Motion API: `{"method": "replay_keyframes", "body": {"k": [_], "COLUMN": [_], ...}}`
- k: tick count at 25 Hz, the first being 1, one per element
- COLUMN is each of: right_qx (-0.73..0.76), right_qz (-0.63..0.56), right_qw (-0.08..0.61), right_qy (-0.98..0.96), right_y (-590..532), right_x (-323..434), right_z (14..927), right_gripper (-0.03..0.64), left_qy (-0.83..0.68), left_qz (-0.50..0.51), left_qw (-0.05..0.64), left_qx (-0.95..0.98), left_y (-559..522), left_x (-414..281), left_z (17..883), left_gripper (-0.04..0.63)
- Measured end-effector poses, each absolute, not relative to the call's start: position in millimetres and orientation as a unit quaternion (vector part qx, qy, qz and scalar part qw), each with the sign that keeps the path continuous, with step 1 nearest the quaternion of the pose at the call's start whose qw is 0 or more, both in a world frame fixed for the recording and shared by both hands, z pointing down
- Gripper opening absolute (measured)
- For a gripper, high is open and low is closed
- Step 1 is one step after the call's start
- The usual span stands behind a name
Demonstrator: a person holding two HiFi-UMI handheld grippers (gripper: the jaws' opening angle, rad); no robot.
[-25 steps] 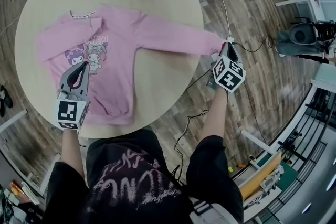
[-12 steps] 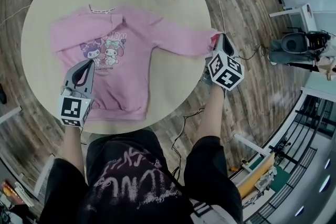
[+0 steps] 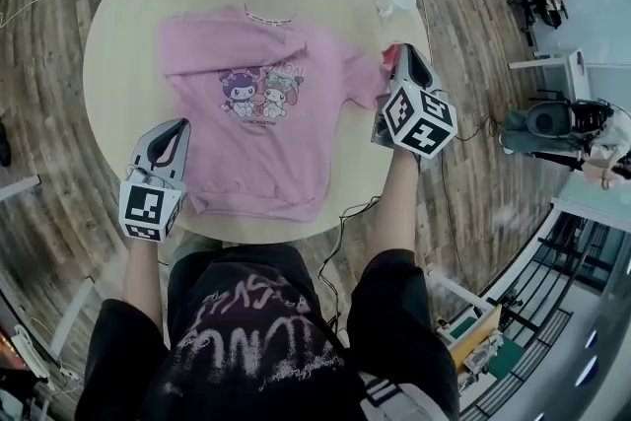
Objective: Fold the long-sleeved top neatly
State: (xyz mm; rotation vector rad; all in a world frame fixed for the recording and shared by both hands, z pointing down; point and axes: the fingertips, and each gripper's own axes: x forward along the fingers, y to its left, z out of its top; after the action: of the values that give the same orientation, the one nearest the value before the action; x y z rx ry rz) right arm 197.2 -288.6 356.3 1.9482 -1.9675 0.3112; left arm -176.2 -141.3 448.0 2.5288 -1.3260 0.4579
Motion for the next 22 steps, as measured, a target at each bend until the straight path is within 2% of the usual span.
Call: {"method": "replay_keyframes", "body": {"k": [13, 22], "right_qx": [0.57, 0.501], "right_qz": [0.102, 0.127], "right_qw": [0.209, 0.266], "right_qy": [-0.788, -0.813], "right_y": [-351.1, -344.4], "right_x": [-48.2, -163.5], "right_z": [388.5, 469.0], "right_gripper": [0.011, 0.011], "left_qy": [-0.497, -0.512], "left_qz": [0.141, 0.147], "left_qw": [0.153, 0.173], "left_qx": [0.843, 0.828], "left_y": [-134.9, -124.7], "left_x": [-290.9, -337.5], "left_z": [465.9, 486.0], "left_gripper": [0.012, 0.012]}}
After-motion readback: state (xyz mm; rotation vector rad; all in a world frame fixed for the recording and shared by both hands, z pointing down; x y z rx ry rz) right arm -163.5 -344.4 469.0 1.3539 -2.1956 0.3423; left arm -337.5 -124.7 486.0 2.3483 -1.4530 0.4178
